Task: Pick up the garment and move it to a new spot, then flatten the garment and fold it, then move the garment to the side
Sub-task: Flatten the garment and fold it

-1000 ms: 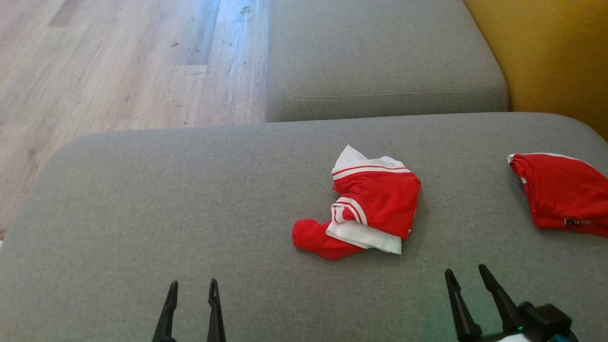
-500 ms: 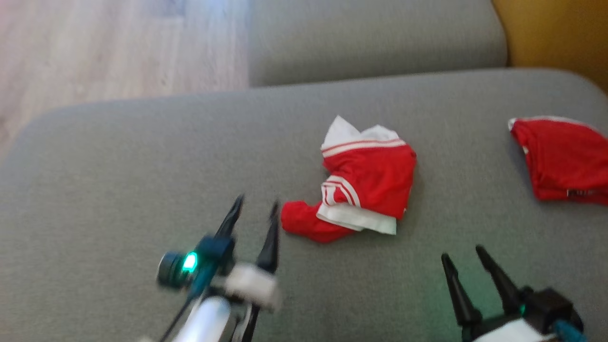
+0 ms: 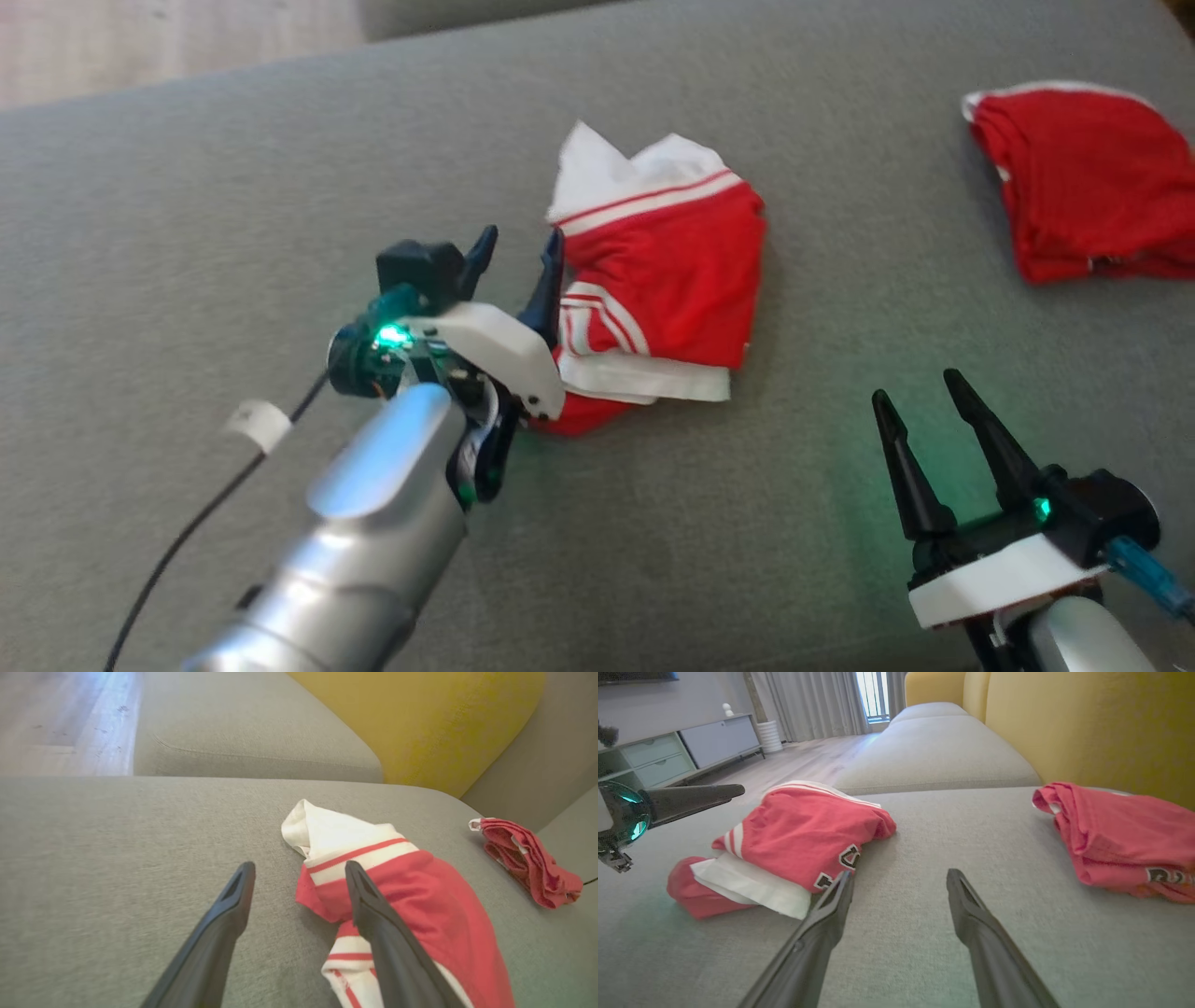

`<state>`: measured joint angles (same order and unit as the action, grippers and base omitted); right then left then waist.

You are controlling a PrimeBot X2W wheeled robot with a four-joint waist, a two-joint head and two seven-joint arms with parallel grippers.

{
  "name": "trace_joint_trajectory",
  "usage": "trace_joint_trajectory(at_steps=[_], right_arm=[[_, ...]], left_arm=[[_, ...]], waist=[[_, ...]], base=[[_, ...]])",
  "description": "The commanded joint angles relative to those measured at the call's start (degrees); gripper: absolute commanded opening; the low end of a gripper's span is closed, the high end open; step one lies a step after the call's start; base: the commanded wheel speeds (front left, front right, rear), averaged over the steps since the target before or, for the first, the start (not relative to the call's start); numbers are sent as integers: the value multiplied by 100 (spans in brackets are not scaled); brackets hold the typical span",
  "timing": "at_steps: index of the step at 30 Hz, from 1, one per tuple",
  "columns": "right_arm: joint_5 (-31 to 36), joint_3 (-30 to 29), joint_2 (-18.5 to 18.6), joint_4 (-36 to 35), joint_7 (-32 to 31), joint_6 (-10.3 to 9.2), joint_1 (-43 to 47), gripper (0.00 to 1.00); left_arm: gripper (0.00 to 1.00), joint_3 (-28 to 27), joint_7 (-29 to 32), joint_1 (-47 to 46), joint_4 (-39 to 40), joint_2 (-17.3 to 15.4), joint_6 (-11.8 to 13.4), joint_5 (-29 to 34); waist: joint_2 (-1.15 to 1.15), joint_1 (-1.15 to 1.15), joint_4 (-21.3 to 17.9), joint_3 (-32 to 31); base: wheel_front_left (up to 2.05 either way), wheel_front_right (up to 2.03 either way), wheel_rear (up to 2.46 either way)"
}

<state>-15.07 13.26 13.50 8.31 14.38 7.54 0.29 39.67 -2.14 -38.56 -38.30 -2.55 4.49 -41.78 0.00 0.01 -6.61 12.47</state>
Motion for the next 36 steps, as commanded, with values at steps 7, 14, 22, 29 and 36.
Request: trace_joint_trajectory(at_steps=[7,14,22,29,36], right_arm=[[-57,150,88,-174,62,-5,-224,100],[-72,229,73,-191,62,-5,-340,100],[-54,286,86,-162,62,-5,-425,100],[-55,314,32,-156,62,-5,-475,100],[-72,351,-55,-71,62,-5,-471,100]], left_arm=[[100,159,-45,-781,-567,-32,-285,-920],[100,315,-116,-1140,-888,-32,-622,-1752],[100,1004,65,-1360,-1025,-32,-691,-2472],[0,1510,-33,-1587,-1181,-32,-608,-2571],[0,1912,-624,-1886,-1244,-32,-723,-2340]], waist=[[0,-1,-394,396],[0,-1,-496,560],[0,-1,-549,666],[0,-1,-594,725],[0,-1,-672,489]], base=[[0,0,0],[0,0,0],[0,0,0],[0,0,0],[0,0,0]])
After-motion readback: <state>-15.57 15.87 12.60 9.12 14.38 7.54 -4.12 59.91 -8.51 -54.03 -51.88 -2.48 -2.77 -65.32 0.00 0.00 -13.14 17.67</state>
